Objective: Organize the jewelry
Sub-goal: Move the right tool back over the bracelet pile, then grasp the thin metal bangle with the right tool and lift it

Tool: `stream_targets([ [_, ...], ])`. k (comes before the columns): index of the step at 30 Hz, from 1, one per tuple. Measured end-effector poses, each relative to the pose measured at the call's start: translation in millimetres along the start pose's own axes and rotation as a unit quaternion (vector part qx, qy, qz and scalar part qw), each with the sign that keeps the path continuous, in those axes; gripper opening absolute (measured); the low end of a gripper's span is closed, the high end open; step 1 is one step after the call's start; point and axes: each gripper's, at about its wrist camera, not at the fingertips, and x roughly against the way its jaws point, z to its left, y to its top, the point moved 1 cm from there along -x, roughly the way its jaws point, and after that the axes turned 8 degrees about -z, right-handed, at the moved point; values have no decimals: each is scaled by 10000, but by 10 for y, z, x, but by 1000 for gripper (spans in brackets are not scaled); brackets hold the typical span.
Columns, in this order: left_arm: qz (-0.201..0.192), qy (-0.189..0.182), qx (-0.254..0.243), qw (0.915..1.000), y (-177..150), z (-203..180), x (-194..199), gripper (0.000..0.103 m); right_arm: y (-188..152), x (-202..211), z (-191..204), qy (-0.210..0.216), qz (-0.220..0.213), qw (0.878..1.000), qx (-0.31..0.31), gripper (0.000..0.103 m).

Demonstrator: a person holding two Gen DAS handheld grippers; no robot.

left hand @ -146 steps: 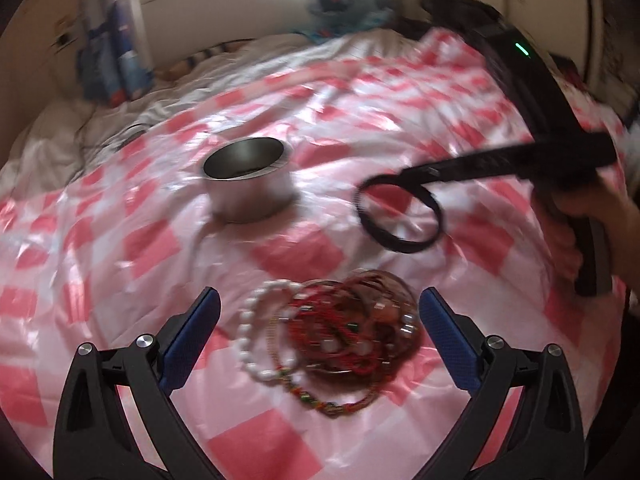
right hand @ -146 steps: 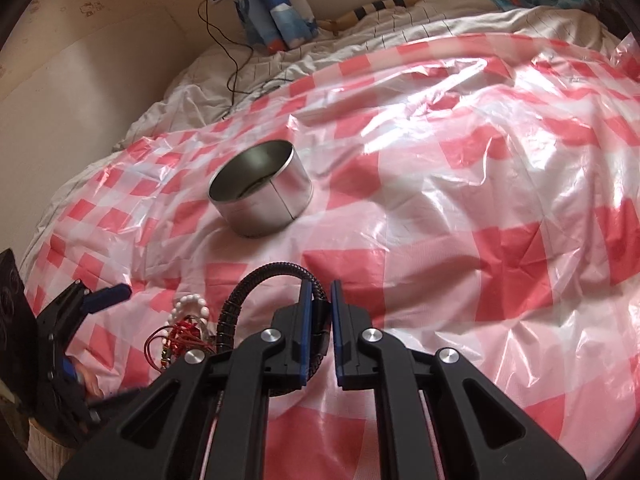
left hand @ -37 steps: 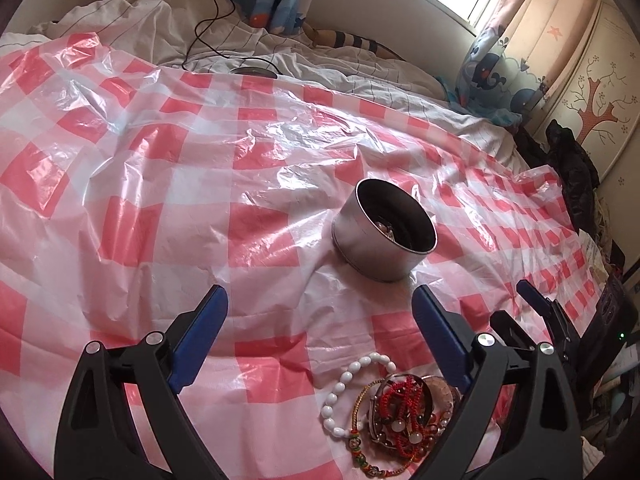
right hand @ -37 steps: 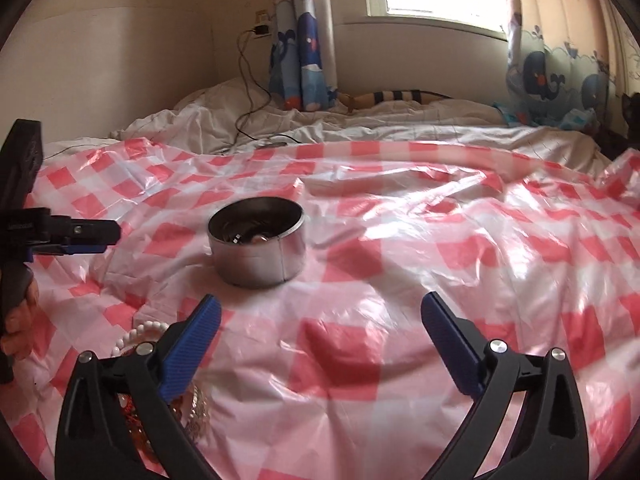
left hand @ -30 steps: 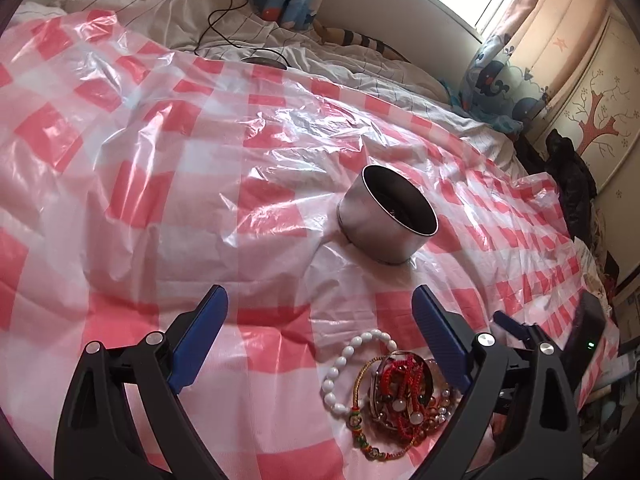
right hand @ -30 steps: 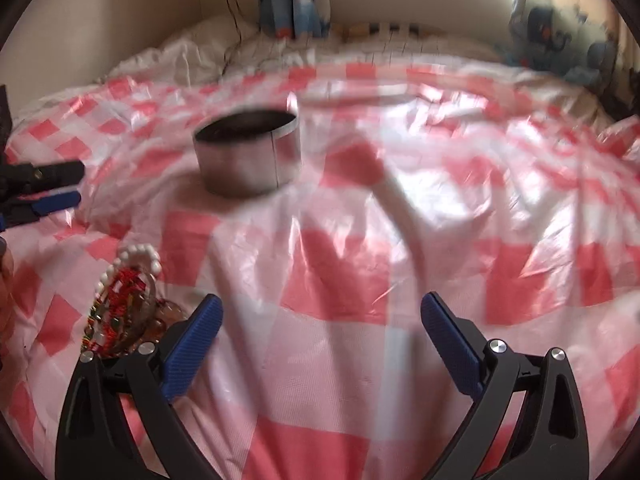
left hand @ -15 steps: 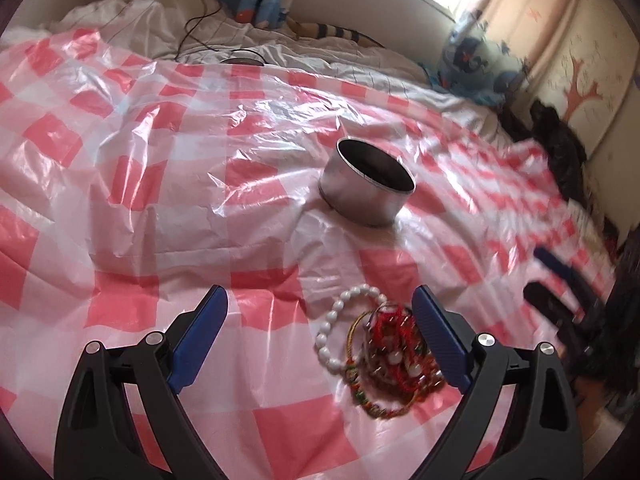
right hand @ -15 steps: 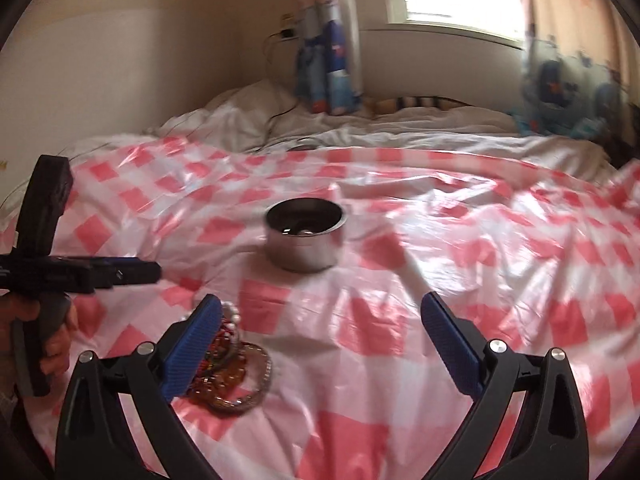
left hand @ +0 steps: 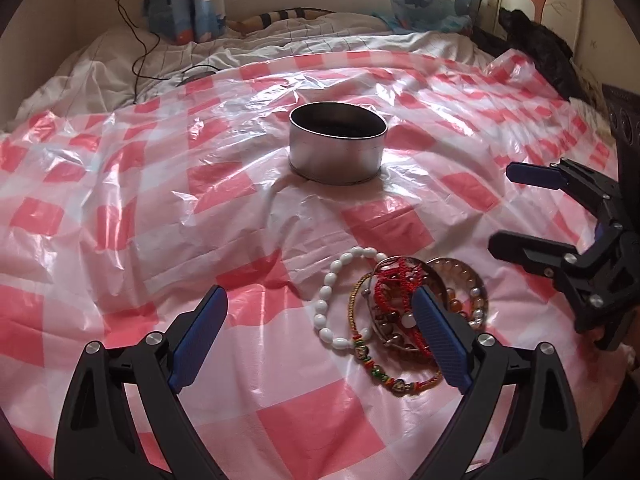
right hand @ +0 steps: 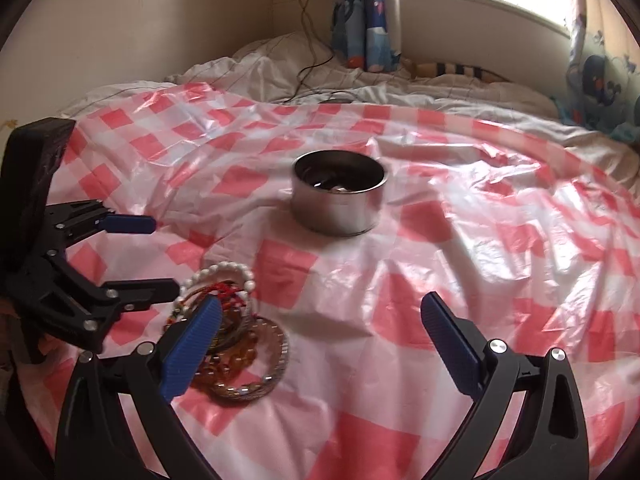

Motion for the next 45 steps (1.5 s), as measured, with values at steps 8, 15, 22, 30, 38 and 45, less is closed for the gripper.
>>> stream_targets([
  [8,-137,-641,74,9978,19,5,117,89,-1,-31,79,5,-10,9999,156,91],
  [15,-138,-278,1094,9935,47,454,149,89,-48,-311,137,699,560,9960,49,42],
  [22,-147,-258,890,9956,55,382,139,90,-94,-390,216,1032,731,9920,-9,22],
  [30,-161,-209,951,9951,51,417,146,90,-66,-309,200,1094,570,9923,-138,0],
  [38,-131,-163,1023,9945,47,446,119,90,-43,-330,64,1471,677,9842,-720,1],
  [45,-147,-222,991,9947,47,409,133,90,-101,-416,128,1332,859,9850,-680,1],
])
